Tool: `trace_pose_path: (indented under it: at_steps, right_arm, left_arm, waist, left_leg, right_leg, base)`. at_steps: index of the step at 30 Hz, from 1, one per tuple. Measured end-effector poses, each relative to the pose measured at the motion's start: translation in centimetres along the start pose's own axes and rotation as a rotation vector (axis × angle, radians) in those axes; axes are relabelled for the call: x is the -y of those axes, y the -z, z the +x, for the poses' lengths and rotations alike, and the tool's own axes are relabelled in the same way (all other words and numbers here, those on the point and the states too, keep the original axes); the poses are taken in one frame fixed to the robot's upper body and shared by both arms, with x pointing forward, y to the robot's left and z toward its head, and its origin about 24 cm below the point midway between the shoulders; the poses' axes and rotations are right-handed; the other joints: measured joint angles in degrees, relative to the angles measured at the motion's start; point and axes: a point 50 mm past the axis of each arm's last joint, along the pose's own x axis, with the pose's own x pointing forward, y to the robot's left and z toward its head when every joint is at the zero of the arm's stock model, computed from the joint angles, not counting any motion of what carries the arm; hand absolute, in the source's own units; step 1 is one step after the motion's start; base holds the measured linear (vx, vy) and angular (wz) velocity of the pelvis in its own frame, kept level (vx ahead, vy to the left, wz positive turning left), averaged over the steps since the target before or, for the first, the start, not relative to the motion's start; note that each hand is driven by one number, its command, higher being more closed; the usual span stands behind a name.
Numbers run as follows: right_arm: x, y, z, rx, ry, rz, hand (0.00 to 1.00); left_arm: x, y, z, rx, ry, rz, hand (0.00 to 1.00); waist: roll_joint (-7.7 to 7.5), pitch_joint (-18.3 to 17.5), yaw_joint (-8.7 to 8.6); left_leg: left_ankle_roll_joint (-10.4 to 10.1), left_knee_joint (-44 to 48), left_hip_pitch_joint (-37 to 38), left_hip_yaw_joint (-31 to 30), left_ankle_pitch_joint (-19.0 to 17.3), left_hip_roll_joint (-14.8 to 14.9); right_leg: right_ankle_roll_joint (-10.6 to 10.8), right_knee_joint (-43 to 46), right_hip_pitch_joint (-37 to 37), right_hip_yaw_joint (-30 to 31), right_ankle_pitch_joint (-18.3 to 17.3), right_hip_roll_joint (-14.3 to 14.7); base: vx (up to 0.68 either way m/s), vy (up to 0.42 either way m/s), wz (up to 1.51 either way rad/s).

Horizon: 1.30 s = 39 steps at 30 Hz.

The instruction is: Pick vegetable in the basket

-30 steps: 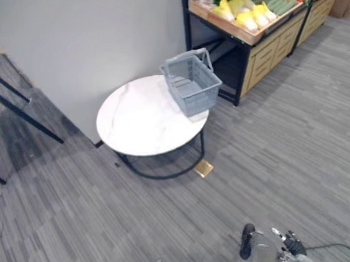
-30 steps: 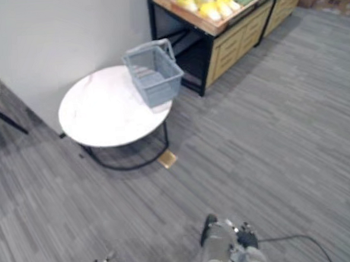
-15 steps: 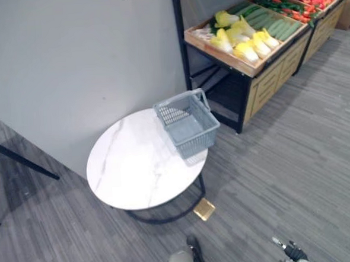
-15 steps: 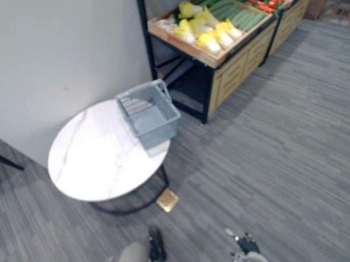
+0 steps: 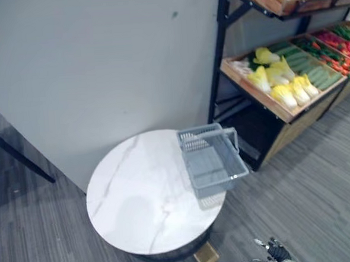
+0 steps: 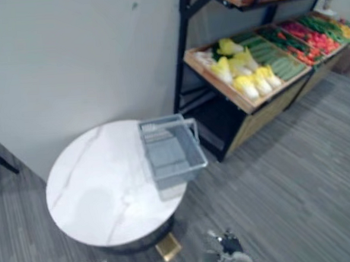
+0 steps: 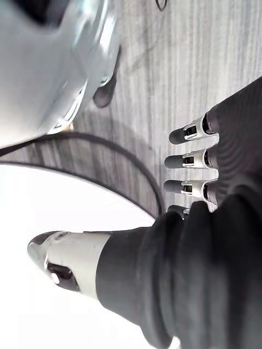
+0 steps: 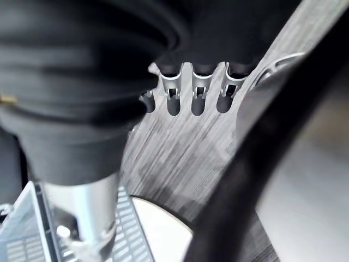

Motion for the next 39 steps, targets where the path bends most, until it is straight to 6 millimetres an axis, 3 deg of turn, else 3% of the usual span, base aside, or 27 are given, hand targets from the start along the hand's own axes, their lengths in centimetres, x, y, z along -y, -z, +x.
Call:
trace_pose_path:
  at_steps: [1, 3, 6, 7, 8, 9, 10, 12, 13, 15, 16, 18, 23, 26, 28, 30, 31, 32, 33, 35, 38, 39]
  right_arm:
    - [0.0, 0.0, 0.0, 0.000, -0.001, -0.003, 0.00]
    - [0.2, 0.1, 0.0, -0.003, 0.002, 0.001, 0.00]
    - [0.3, 0.0, 0.0, -0.003, 0.006, 0.000, 0.00]
    - [0.2, 0.3, -0.1, -0.013, -0.001, -0.010, 0.00]
    - [-0.1, 1.0, -0.3, -0.035, -0.015, -0.020, 0.00]
    - [-0.1, 1.4, -0.4, -0.044, -0.018, -0.019, 0.00]
    - [0.8, 1.1, -0.4, -0.037, 0.002, -0.024, 0.00]
    - [2.9, 0.2, -0.3, -0.020, 0.045, -0.061, 0.00]
    - [3.1, 0.1, -0.3, -0.019, 0.049, -0.062, 0.00]
    - [4.4, 0.5, -0.5, -0.042, 0.096, -0.032, 0.00]
    - [4.8, 0.7, -0.6, -0.049, 0.116, -0.016, 0.00]
    - [6.2, 0.5, -0.8, -0.040, 0.184, 0.043, 0.00]
    - [8.6, 0.2, -1.3, -0.020, 0.315, 0.176, 0.00]
    - [10.2, -1.4, -1.3, 0.030, 0.385, 0.220, 0.00]
    - [11.0, -3.9, -1.2, 0.122, 0.402, 0.186, 0.00]
    - [11.6, -10.9, -1.8, 0.375, 0.394, 0.015, 0.00]
    - [11.6, -12.8, -2.2, 0.446, 0.393, -0.048, 0.00]
    - [11.4, -16.5, -3.4, 0.587, 0.386, -0.137, 0.00]
    - [11.3, -18.1, -4.0, 0.650, 0.392, -0.199, 0.00]
    - [9.9, -23.5, -6.4, 0.857, 0.392, -0.391, 0.00]
    - [7.1, -28.2, -8.5, 1.034, 0.381, -0.628, 0.00]
    - [6.4, -28.9, -9.0, 1.069, 0.369, -0.672, 0.00]
  left_arm:
    - [0.2, -0.3, 0.1, 0.009, 0.004, -0.008, 0.00]
    - [0.7, -0.7, 0.2, 0.023, 0.011, -0.047, 0.00]
    - [0.3, -0.1, 0.0, 0.005, -0.005, -0.077, 0.00]
    - [-0.2, 0.6, -0.2, -0.009, -0.018, -0.080, 0.00]
    - [-1.3, 0.8, -0.3, -0.015, -0.044, -0.088, 0.00]
    - [-1.8, 0.9, -0.3, -0.021, -0.057, -0.086, 0.00]
    - [-1.2, 2.0, -0.5, -0.060, -0.047, -0.108, 0.00]
    - [-0.2, 3.1, -0.9, -0.092, -0.023, -0.131, 0.00]
    - [-0.1, 3.2, -0.9, -0.093, -0.021, -0.133, 0.00]
    - [0.1, 3.3, -0.9, -0.095, -0.013, -0.144, 0.00]
    - [0.1, 3.3, -0.9, -0.095, -0.009, -0.143, 0.00]
    - [0.1, 3.2, -0.9, -0.093, -0.004, -0.142, 0.00]
    - [0.0, 3.1, -0.9, -0.088, -0.007, -0.127, 0.00]
    - [-0.4, 2.7, -0.8, -0.075, -0.005, -0.054, 0.00]
    - [-0.7, 2.5, -0.7, -0.070, -0.006, -0.011, 0.00]
    - [-0.8, 2.5, -0.7, -0.066, 0.007, 0.060, 0.00]
    - [-0.8, 2.4, -0.7, -0.064, 0.012, 0.079, 0.00]
    - [-0.7, 2.2, -0.7, -0.056, 0.028, 0.139, 0.00]
    - [-0.6, 2.1, -0.6, -0.049, 0.036, 0.164, 0.00]
    - [-0.3, 1.5, -0.5, -0.021, 0.069, 0.239, 0.00]
    - [0.2, 1.0, -0.5, 0.007, 0.100, 0.280, 0.00]
    - [0.2, 0.9, -0.5, 0.009, 0.102, 0.283, 0.00]
  waist:
    - [0.03, 0.0, 0.02]
    - [0.14, -0.2, 0.51]
    - [0.39, -0.4, 0.66]
    - [-0.16, -0.8, 0.68]
    - [-2.14, -2.0, 0.74]
    - [-2.50, -2.4, 0.71]
    - [-0.59, -3.4, 0.58]
    - [3.38, -5.0, 0.17]
    - [3.62, -4.9, 0.11]
    - [3.82, -4.8, -0.34]
    - [3.78, -4.7, -0.33]
    - [3.89, -4.8, -0.29]
    - [3.99, -4.6, -0.67]
    - [3.69, -3.9, -1.48]
    - [3.29, -3.5, -1.52]
    - [3.09, -3.3, -1.69]
    - [3.15, -3.3, -1.70]
    - [3.45, -3.3, -1.86]
    - [3.50, -3.3, -2.01]
    - [3.37, -3.2, -2.22]
    - [2.77, -2.8, -2.04]
    - [2.71, -2.8, -1.93]
  left_leg:
    - [-0.4, -0.1, -0.1, -1.2, -0.2, 0.0]
    - [-2.7, -0.4, -1.0, -5.8, -0.8, 0.7]
    - [-5.7, 1.0, -2.3, -9.4, -2.9, 3.5]
    - [-7.9, 1.7, -2.5, -11.0, -3.8, 5.2]
    - [-10.5, 1.3, -2.7, -12.4, -4.2, 5.9]
    - [-11.9, 0.9, -2.7, -13.3, -4.1, 6.5]
    - [-13.0, 0.1, -3.1, -14.2, -2.6, 10.8]
    - [-15.1, -1.9, -5.3, -13.9, 3.2, 15.3]
    - [-15.2, -2.1, -5.5, -13.9, 4.0, 15.6]
    - [-14.5, -2.6, -7.5, -10.5, 10.3, 16.1]
    - [-14.2, -2.7, -7.8, -8.5, 11.5, 16.0]
    - [-12.7, -4.9, -8.2, 0.4, 14.3, 16.0]
    - [-12.9, -9.1, -8.7, 3.2, 14.4, 15.5]
    - [-12.8, -9.2, -9.7, 3.3, 12.7, 13.9]
    - [-12.7, -9.2, -9.9, 3.9, 12.4, 12.8]
    - [-12.5, -9.3, -10.6, 6.0, 12.1, 11.7]
    - [-12.4, -9.3, -10.6, 6.6, 12.0, 11.4]
    - [-12.1, -9.3, -10.6, 6.9, 11.9, 10.8]
    - [-12.0, -9.3, -10.5, 7.0, 11.8, 10.7]
    - [-12.1, -9.4, -10.3, 7.2, 11.7, 10.4]
    - [-12.1, -9.4, -10.5, 6.6, 11.7, 10.4]
    - [-12.1, -9.4, -10.6, 6.5, 11.7, 10.4]
  right_leg:
    - [-0.2, -4.8, 0.1, 0.3, -0.1, -0.1]
    - [0.3, -23.2, 0.3, 6.4, 0.8, 0.3]
    - [0.9, -31.0, 0.0, 13.8, 2.7, 1.6]
    - [1.1, -32.0, 0.2, 16.0, 2.7, 2.6]
    - [2.1, -33.6, 0.8, 15.5, 2.9, 2.5]
    - [5.7, -33.6, 1.0, 14.9, 7.3, 2.9]
    - [3.3, -32.7, 1.3, 11.6, 6.5, 6.0]
    - [1.1, -32.7, 2.0, 6.1, 5.6, 9.7]
    - [0.8, -32.8, 2.3, 5.4, 5.4, 9.9]
    - [-0.6, -33.5, 4.9, -0.3, 4.6, 9.9]
    - [-0.7, -33.9, 5.7, -1.7, 4.5, 9.9]
    - [-1.4, -35.8, 7.2, -5.0, 4.0, 10.2]
    - [-0.7, -38.1, 7.2, -7.4, 4.4, 11.0]
    - [0.7, -39.0, 7.1, -7.6, 5.5, 9.7]
    - [1.1, -39.9, 6.9, -6.0, 6.2, 9.0]
    - [1.4, -40.2, 4.7, -3.4, 7.8, 8.0]
    - [1.6, -40.4, 4.2, -2.7, 8.1, 7.8]
    - [1.7, -40.8, 4.1, -2.2, 8.6, 7.5]
    - [1.7, -40.8, 4.1, -2.1, 8.8, 7.3]
    - [1.8, -40.8, 4.1, -1.8, 8.9, 7.0]
    - [1.8, -40.8, 3.9, -1.9, 9.2, 7.0]
    - [1.8, -40.9, 3.9, -2.0, 9.2, 7.1]
  base:
    - [0.20, -0.201, 0.92]
    - [0.22, -0.302, 0.85]
    - [0.17, -0.369, 0.65]
    - [0.17, -0.533, 0.68]
    - [0.19, -0.589, 0.78]
    - [0.22, -0.597, 0.85]
    - [0.26, -0.495, 0.81]
    - [0.29, -0.443, 0.87]
    - [0.21, -0.350, 0.94]
    - [0.15, -0.281, 1.06]
    - [0.09, -0.216, 0.95]
    - [0.05, -0.137, 0.72]
    - [-0.04, 0.014, 0.33]
    - [-0.04, 0.109, 0.16]
    - [-0.03, 0.108, -0.14]
    - [-0.02, 0.091, -0.42]
    - [-0.01, 0.067, -0.38]
    - [0.00, 0.040, -0.19]
    - [0.02, 0.035, -0.11]
    - [0.04, 0.016, -0.04]
    - [0.04, -0.008, 0.01]
    - [0.03, -0.013, 0.04]
